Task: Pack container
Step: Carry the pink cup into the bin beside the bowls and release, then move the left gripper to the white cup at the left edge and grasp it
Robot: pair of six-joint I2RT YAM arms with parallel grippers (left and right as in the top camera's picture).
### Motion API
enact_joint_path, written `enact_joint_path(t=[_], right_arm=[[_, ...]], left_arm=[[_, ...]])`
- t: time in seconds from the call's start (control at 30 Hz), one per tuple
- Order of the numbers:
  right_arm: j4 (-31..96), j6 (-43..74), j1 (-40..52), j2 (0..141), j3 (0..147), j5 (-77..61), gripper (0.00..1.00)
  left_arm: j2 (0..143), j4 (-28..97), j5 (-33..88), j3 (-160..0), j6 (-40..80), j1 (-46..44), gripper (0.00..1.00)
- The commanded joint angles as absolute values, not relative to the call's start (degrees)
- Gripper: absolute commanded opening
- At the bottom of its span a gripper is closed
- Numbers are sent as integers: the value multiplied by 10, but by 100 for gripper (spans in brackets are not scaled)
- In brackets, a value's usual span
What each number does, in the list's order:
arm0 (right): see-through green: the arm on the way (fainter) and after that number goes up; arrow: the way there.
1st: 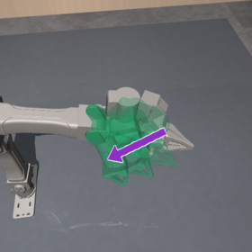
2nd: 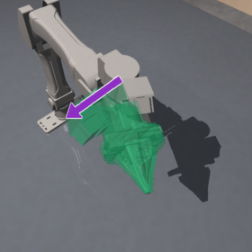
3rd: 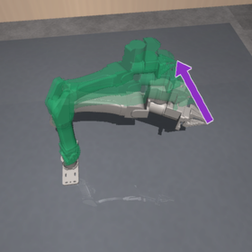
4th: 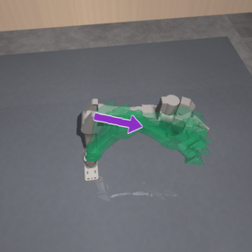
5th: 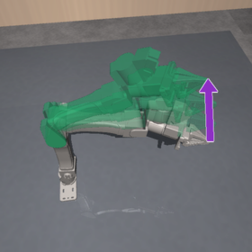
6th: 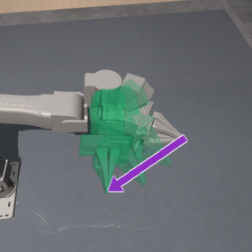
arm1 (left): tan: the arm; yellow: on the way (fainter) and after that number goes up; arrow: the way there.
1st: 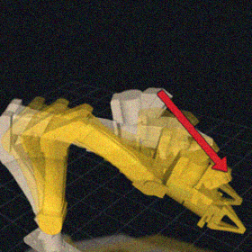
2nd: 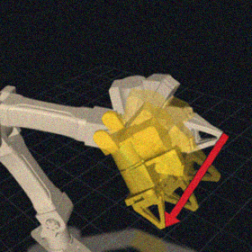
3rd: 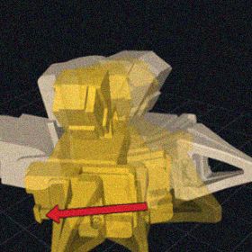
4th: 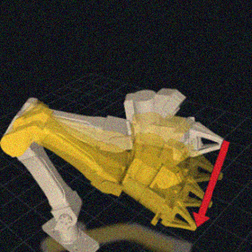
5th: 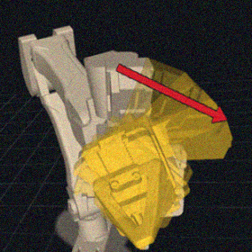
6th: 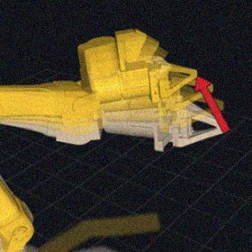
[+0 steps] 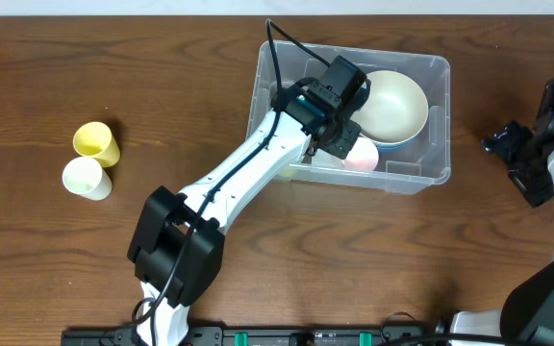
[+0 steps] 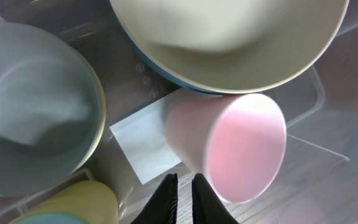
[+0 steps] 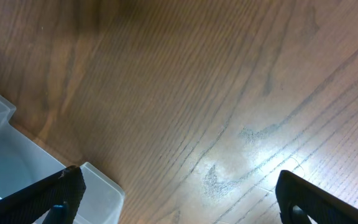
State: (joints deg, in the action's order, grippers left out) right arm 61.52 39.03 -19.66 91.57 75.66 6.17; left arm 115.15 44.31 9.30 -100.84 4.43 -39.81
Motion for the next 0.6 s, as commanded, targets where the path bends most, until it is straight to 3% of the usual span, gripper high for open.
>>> enact_joint_path(t=[0.0, 0.3, 0.57], right_arm=[[615, 398, -199, 916, 755, 66, 99], [615, 398, -199, 916, 755, 66, 99], [615, 398, -199, 916, 755, 66, 99]], left_arm=[[1159, 442, 100, -1006, 41, -396, 12], [1152, 442, 98, -1009, 36, -387, 17], [1035, 461, 68, -1025, 32, -312, 48]])
